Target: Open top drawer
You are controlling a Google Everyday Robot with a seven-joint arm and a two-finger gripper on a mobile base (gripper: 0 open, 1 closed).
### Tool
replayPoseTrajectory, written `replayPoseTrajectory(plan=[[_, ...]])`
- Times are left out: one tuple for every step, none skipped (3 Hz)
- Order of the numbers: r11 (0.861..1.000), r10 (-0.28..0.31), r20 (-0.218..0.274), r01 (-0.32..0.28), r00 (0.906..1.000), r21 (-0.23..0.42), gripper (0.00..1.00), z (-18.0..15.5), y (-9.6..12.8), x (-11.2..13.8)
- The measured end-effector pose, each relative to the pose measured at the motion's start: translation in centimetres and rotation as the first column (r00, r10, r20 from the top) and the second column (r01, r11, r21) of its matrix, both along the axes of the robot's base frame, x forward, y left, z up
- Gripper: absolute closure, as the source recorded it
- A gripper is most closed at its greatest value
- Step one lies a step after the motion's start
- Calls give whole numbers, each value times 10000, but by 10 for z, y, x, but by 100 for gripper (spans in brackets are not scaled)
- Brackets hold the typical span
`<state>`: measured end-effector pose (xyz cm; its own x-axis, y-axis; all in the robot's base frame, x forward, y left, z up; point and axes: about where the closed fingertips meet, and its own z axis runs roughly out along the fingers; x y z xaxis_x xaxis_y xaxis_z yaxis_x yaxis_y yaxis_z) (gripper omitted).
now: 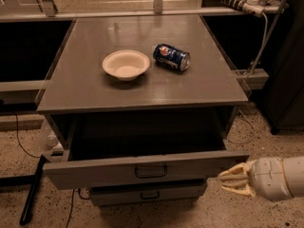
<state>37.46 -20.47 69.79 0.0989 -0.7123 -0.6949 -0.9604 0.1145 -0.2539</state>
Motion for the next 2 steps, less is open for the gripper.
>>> replayPoseTrajectory(plan=[[10000,25,-1,-25,10000,-2,40,0,1,0],[9995,124,-190,-129,9997,-281,17,-2,10,20]])
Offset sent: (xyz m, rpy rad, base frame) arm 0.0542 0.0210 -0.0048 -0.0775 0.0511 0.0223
